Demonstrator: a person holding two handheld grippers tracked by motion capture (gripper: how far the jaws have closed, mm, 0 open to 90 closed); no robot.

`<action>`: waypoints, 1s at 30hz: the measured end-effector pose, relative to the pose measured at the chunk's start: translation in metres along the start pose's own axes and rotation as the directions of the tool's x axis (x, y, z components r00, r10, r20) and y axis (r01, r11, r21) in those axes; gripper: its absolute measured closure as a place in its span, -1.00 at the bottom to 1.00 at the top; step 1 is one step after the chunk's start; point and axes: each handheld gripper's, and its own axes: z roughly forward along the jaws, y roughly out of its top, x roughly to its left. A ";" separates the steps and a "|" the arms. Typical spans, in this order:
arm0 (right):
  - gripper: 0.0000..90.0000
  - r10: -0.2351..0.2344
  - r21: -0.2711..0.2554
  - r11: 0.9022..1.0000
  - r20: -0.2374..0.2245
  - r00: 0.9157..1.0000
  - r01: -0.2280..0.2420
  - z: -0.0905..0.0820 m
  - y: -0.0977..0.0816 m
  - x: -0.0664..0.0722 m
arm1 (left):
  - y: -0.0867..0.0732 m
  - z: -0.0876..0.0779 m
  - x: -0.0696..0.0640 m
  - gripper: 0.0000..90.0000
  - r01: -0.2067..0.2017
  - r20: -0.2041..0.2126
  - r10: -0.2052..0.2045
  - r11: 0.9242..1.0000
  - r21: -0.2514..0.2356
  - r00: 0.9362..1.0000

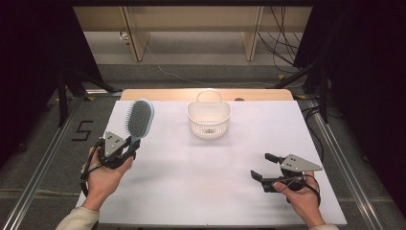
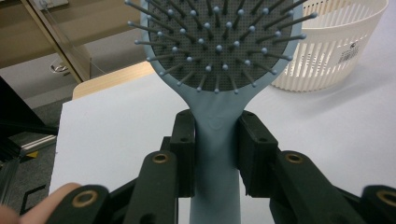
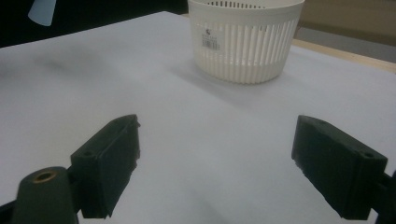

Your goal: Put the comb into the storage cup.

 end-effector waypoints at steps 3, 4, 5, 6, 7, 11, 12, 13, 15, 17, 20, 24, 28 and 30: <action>-0.65 0.003 0.001 1.000 0.001 1.000 -0.003 0.000 0.000 0.000 | 0.000 0.001 0.000 0.55 0.000 0.001 0.000 1.000 -0.001 1.000; -0.65 0.001 0.000 1.000 0.001 1.000 -0.001 0.000 0.000 0.000 | 0.001 0.001 -0.001 0.55 0.001 0.002 -0.001 1.000 -0.002 1.000; -0.65 0.000 0.000 1.000 0.000 1.000 0.000 0.000 0.000 0.000 | 0.001 0.001 -0.001 0.55 -0.001 0.003 0.001 1.000 -0.002 1.000; -0.65 0.000 0.000 1.000 0.000 1.000 0.000 0.000 0.000 0.000 | 0.001 0.001 -0.001 0.55 -0.003 0.003 0.003 1.000 -0.002 1.000; -0.65 0.000 -0.001 1.000 0.000 1.000 0.000 0.000 0.000 0.000 | 0.001 0.001 -0.001 0.55 -0.002 0.003 0.002 1.000 -0.003 1.000; -0.65 0.000 0.000 1.000 0.000 1.000 0.000 0.000 0.000 0.000 | 0.002 0.002 -0.001 0.55 -0.002 0.003 0.002 1.000 -0.004 1.000; -0.65 0.000 0.000 1.000 0.000 1.000 0.000 0.000 0.000 0.000 | 0.003 0.002 -0.001 0.55 -0.002 0.003 0.002 1.000 -0.004 1.000; -0.65 0.004 0.004 1.000 0.000 1.000 -0.004 0.000 0.000 0.000 | 0.003 0.002 -0.001 0.55 -0.001 0.003 0.001 1.000 -0.005 1.000; -0.65 0.003 0.004 1.000 0.000 1.000 -0.003 0.000 0.000 0.000 | 0.003 0.002 -0.002 0.55 -0.002 0.004 0.002 1.000 -0.005 1.000; -0.65 0.001 0.000 1.000 0.000 1.000 -0.001 0.000 0.000 0.000 | 0.004 0.003 -0.002 0.55 -0.002 0.005 0.002 1.000 -0.007 1.000; -0.65 0.004 0.002 1.000 0.000 1.000 -0.004 0.000 0.000 0.000 | 0.005 0.003 -0.002 0.55 -0.005 0.006 0.005 1.000 -0.007 1.000; -0.65 0.002 0.002 1.000 0.001 1.000 -0.002 0.000 0.000 0.000 | 0.006 0.004 -0.003 0.55 -0.004 0.007 0.004 1.000 -0.009 1.000; -0.65 0.004 0.003 1.000 0.000 1.000 -0.004 0.000 0.000 0.000 | 0.006 0.005 -0.003 0.55 -0.004 0.006 0.004 1.000 -0.009 1.000; -0.65 0.002 0.000 1.000 0.001 1.000 -0.002 0.000 0.000 0.000 | 0.007 0.005 -0.003 0.55 -0.006 0.007 0.006 1.000 -0.010 1.000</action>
